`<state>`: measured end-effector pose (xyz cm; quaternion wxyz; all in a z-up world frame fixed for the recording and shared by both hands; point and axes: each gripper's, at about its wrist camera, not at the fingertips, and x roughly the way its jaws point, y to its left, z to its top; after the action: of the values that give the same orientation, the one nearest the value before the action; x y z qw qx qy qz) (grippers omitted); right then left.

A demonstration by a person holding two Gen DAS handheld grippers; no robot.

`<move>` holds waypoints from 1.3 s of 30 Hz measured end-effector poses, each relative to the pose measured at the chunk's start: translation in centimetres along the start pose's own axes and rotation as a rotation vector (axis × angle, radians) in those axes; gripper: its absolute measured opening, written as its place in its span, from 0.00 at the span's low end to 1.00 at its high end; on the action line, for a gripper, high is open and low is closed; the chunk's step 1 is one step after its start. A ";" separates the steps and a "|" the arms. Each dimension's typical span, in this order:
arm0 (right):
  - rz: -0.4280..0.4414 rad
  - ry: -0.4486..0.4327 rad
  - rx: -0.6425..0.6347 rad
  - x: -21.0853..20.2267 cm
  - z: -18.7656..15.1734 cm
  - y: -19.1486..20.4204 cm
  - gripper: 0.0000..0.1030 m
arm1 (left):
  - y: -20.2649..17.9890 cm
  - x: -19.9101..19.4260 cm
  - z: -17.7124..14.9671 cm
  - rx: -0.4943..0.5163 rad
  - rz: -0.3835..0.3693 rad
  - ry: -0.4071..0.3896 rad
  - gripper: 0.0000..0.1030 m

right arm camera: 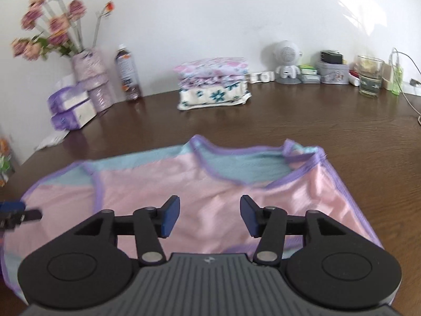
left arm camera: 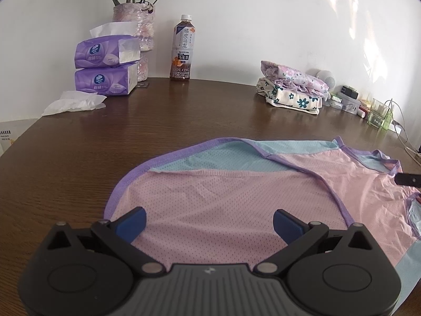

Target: Fold clothes

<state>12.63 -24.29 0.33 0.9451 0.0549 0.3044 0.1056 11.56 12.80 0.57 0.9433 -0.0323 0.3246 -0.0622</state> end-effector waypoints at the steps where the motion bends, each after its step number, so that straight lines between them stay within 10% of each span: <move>1: -0.001 0.007 -0.015 -0.2 -0.5 0.5 0.50 | 0.0 0.0 0.0 -0.001 0.000 0.000 1.00; 7: -0.031 0.026 -0.041 -2.0 -2.5 1.5 0.51 | 0.1 0.0 0.0 -0.004 -0.003 -0.001 1.00; 11: -0.042 -0.003 0.007 -4.2 -3.9 1.4 0.77 | -0.1 0.0 0.0 0.007 0.006 0.002 1.00; 17: -0.092 -0.050 -0.007 -6.9 -4.8 1.3 0.81 | -0.4 -0.7 1.9 0.019 -0.068 0.028 0.94; 25: -0.059 0.009 -0.024 -6.8 -4.0 0.4 0.42 | -7.2 -3.3 7.9 0.323 -0.222 -0.030 0.85; 39: -0.002 0.117 -0.236 -3.8 0.3 0.1 0.32 | -16.8 3.0 10.7 0.688 -0.293 0.109 0.61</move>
<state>9.78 -25.06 2.68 0.9257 -0.0631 0.3445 0.1427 18.90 -3.99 8.86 0.8615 0.2436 0.3263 -0.3032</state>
